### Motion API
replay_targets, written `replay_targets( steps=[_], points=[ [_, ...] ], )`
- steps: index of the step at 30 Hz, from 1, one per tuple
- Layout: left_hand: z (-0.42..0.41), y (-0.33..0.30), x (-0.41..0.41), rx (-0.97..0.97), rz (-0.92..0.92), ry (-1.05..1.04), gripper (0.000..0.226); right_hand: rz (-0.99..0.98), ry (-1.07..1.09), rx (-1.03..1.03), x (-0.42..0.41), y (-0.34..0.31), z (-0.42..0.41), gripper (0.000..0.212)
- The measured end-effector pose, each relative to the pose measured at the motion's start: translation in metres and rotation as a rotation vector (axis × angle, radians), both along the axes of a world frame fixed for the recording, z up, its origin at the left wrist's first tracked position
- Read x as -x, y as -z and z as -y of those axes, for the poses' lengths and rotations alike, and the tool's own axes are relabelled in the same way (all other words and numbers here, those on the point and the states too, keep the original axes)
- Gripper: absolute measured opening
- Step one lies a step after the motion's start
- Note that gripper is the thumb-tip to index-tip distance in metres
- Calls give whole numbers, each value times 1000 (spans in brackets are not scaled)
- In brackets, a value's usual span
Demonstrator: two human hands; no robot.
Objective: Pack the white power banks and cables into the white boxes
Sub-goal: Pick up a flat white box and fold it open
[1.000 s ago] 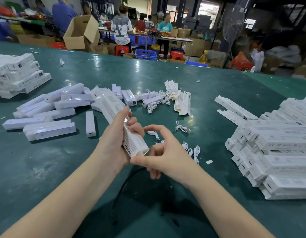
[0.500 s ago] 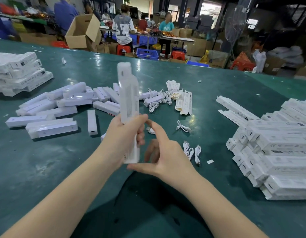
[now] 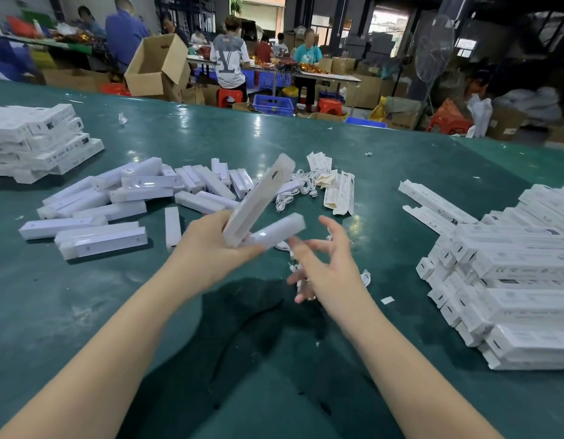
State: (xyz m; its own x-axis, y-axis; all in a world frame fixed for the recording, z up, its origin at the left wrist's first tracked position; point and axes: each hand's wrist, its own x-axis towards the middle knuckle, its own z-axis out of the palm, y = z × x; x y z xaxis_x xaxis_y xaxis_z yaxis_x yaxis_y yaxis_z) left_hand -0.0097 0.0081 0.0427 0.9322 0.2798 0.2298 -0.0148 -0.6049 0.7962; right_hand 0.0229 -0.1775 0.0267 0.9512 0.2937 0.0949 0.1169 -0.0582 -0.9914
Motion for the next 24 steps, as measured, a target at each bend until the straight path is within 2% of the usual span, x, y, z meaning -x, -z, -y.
replay_targets(
  steps=[2, 4, 6, 7, 9, 10, 13, 16, 21, 24],
  points=[
    [13, -3, 4, 94, -25, 207, 21, -194, 26, -188, -6, -6, 4, 53],
    [19, -1, 4, 137, -35, 310, 21, -259, 6, -310, -10, -11, 7, 32],
    [17, 2, 1, 43, 34, 190, 29, -219, 45, -319, -12, -16, 11, 8],
    [14, 4, 0, -77, 61, 92, 40, -185, 106, -324, -13, -18, 13, 4],
    [7, 7, -1, -279, 60, -10, 58, -112, 233, -397, -17, -24, 20, 6],
    [5, 8, -2, -323, 53, -11, 59, -80, 282, -464, -18, -27, 24, 8],
    [4, 12, -5, -383, 113, 34, 39, 66, 364, -588, -20, -34, 32, 13],
    [5, 15, -7, -390, 202, 9, 27, 249, 369, -548, -17, -36, 34, 11],
    [7, 15, -7, -434, 195, -3, 45, 397, 296, -466, -12, -36, 32, 14],
    [7, 14, -7, -443, 234, 11, 43, 402, 286, -453, -10, -36, 31, 14]
  ],
)
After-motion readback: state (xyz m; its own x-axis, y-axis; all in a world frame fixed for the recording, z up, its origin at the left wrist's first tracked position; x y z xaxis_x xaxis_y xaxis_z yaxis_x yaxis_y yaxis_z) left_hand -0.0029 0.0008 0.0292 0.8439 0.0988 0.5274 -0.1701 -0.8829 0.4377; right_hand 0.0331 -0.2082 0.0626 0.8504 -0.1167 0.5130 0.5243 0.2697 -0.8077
